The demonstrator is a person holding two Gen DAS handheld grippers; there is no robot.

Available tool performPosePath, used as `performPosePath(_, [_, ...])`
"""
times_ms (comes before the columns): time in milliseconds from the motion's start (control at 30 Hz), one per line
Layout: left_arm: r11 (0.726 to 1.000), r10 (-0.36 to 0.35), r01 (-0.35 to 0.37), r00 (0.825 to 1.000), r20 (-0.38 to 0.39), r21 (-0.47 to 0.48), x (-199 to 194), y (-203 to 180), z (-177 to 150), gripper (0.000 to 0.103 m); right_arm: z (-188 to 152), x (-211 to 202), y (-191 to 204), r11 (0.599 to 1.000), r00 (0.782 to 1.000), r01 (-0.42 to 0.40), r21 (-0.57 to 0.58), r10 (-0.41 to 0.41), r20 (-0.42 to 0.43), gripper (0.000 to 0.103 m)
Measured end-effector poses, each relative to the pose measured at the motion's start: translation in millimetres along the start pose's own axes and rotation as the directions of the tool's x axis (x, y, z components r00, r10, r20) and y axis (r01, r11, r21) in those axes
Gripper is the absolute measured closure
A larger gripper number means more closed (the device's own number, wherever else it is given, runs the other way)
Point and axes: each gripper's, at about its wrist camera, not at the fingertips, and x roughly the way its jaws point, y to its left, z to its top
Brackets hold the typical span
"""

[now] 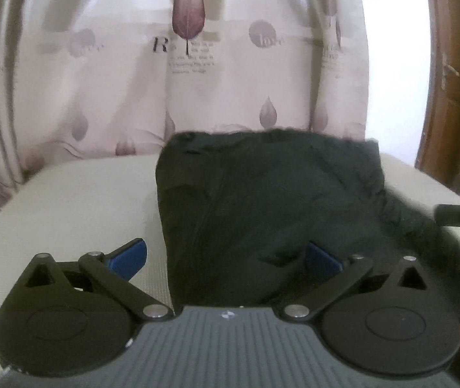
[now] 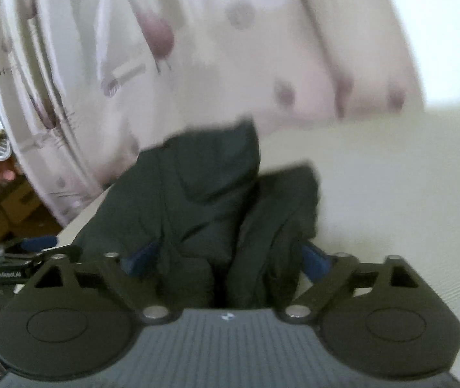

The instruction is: Fold large clothes

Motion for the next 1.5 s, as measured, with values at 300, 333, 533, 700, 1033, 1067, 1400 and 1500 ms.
performPosePath(300, [0.986, 0.169, -0.169, 0.983, 0.075, 0.0, -48, -27, 20, 0.0, -15, -67, 47, 0.989, 0.987, 0.046, -0.142, -0.023, 0.157, 0.001])
performPosePath(333, [0.982, 0.188, -0.188, 0.978, 0.087, -0.004, -54, -29, 21, 0.0, -17, -72, 50, 0.989, 0.986, 0.043, -0.142, -0.019, 0.168, 0.001])
performPosePath(533, [0.953, 0.303, -0.3, 0.944, 0.134, -0.044, -85, -42, 33, 0.0, -21, -88, 65, 0.99, 0.979, 0.037, -0.138, -0.008, 0.205, 0.0])
performPosePath(700, [0.956, 0.292, -0.293, 0.944, 0.153, -0.013, -102, -52, 39, 0.0, -24, -102, 73, 0.989, 0.973, 0.055, -0.136, -0.023, 0.229, 0.0])
performPosePath(1033, [0.947, 0.308, -0.319, 0.936, 0.172, 0.042, -121, -74, 29, 0.0, -27, -116, 85, 0.984, 0.97, 0.098, -0.15, -0.061, 0.234, 0.0])
performPosePath(1067, [0.952, 0.295, -0.305, 0.94, 0.171, 0.036, -122, -74, 28, 0.0, -28, -116, 85, 0.984, 0.972, 0.095, -0.15, -0.058, 0.229, 0.0])
performPosePath(1400, [0.982, 0.182, -0.177, 0.981, 0.064, -0.067, -109, -62, 15, 0.0, -32, -111, 83, 0.984, 0.978, 0.111, -0.137, -0.083, 0.192, 0.0])
performPosePath(1500, [0.983, 0.179, -0.176, 0.982, 0.054, -0.061, -105, -63, 11, 0.0, -35, -105, 84, 0.984, 0.981, 0.113, -0.135, -0.09, 0.17, 0.0])
